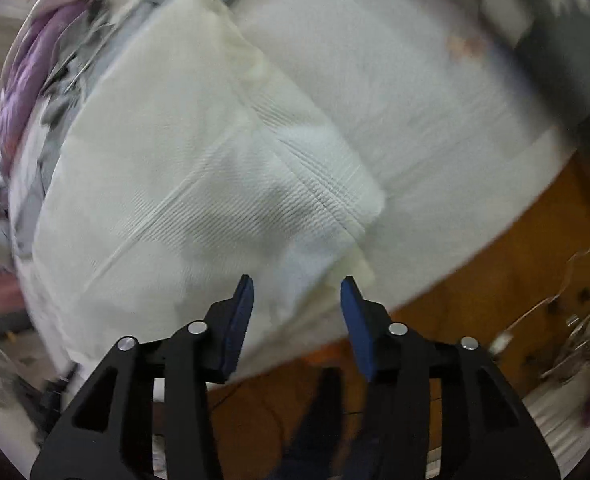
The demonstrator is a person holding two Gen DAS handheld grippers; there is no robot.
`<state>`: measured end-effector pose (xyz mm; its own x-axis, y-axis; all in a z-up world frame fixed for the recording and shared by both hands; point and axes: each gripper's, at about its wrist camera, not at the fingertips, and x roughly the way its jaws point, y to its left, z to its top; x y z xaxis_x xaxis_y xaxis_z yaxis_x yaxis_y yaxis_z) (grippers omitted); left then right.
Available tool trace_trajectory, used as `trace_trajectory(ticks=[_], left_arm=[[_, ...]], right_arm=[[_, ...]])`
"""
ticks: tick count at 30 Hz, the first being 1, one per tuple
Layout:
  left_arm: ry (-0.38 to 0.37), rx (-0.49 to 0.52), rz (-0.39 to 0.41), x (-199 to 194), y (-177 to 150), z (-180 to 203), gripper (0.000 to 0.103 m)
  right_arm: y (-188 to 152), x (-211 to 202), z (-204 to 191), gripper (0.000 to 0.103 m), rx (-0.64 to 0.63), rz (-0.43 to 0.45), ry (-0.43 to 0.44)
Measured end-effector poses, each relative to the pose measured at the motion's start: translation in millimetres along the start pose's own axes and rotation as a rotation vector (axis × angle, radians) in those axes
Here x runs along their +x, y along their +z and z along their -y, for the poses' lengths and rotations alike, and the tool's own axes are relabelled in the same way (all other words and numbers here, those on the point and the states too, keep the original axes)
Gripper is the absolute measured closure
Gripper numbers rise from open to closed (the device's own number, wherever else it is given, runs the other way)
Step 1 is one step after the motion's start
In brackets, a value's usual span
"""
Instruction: Fold large clothes
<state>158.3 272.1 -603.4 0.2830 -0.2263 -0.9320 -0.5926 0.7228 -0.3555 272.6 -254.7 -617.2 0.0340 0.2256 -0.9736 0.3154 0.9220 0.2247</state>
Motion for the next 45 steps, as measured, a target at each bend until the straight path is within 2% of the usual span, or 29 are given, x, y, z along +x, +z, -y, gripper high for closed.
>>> trace_trajectory(ticks=[2, 4, 5, 7, 9, 13, 16, 17, 19, 22, 26, 27, 30, 33, 38, 39, 41, 42, 45], left_arm=[[0.004, -0.049, 0.019, -7.3, -0.8, -14.9, 0.022], [0.028, -0.1, 0.017, -3.1, 1.5, -29.9, 0.021], [0.041, -0.128, 0.008, 2.1, 1.7, -34.3, 0.022], [0.015, -0.168, 0.006, 11.6, 5.3, -40.0, 0.022], [0.037, -0.159, -0.011, 24.2, 7.0, -39.5, 0.022], [0.001, -0.139, -0.059, 43.3, 6.1, -39.3, 0.026], [-0.006, -0.121, -0.062, 51.8, 5.9, -32.5, 0.028], [-0.014, -0.12, -0.065, 54.0, 5.9, -31.7, 0.029], [-0.033, -0.131, -0.066, 56.8, 5.9, -32.7, 0.029], [-0.05, -0.135, -0.073, 56.6, 7.9, -33.5, 0.031], [-0.094, -0.136, -0.083, 51.5, 9.2, -39.3, 0.042], [-0.102, -0.134, -0.089, 52.1, 9.4, -39.3, 0.048], [-0.109, -0.125, -0.095, 50.7, 6.6, -41.4, 0.052], [-0.111, -0.125, -0.104, 55.9, 6.9, -34.8, 0.056], [-0.133, -0.12, -0.118, 58.5, 7.2, -31.3, 0.062], [-0.139, -0.125, -0.123, 60.8, 9.1, -29.4, 0.067], [-0.174, -0.144, -0.136, 60.8, 8.2, -35.7, 0.085], [-0.188, -0.151, -0.137, 59.0, 8.7, -35.6, 0.089], [-0.194, -0.126, -0.126, 42.3, 7.3, -33.3, 0.092]], right_arm=[[-4.9, -18.4, -20.6, 0.059, -0.057, 0.047, 0.027], [-3.7, -29.2, -58.1, 0.061, -0.15, 0.09, 0.094], [-2.4, -29.2, -74.2, 0.072, -0.189, 0.101, 0.132], [6.4, -20.0, -119.9, 0.084, -0.283, 0.125, 0.207], [14.2, -2.0, -159.8, 0.092, -0.353, 0.14, 0.252], [40.7, 38.0, -221.1, 0.097, -0.403, 0.147, 0.25], [60.4, 70.9, -241.9, 0.098, -0.415, 0.121, 0.188], [67.5, 88.2, -246.6, 0.101, -0.421, 0.104, 0.137], [72.2, 115.5, -247.1, 0.103, -0.436, 0.054, 0.085], [73.9, 122.2, -233.9, 0.103, -0.358, 0.036, 0.125], [36.4, 96.7, -217.3, 0.103, -0.366, -0.021, 0.115], [21.8, 91.8, -210.4, 0.103, -0.362, -0.046, 0.121], [-13.7, 100.5, -180.7, 0.103, -0.325, -0.092, 0.116], [-21.1, 119.7, -164.2, 0.103, -0.292, -0.059, 0.155], [-17.7, 119.4, -175.6, 0.103, -0.292, -0.058, 0.146], [-19.4, 116.5, -175.1, 0.103, -0.291, -0.049, 0.156], [-24.3, 106.6, -174.4, 0.102, -0.308, -0.024, 0.17], [-28.4, 101.3, -176.3, 0.099, -0.321, -0.011, 0.17], [-49.6, 83.5, -189.6, 0.095, -0.419, 0.043, 0.191]])
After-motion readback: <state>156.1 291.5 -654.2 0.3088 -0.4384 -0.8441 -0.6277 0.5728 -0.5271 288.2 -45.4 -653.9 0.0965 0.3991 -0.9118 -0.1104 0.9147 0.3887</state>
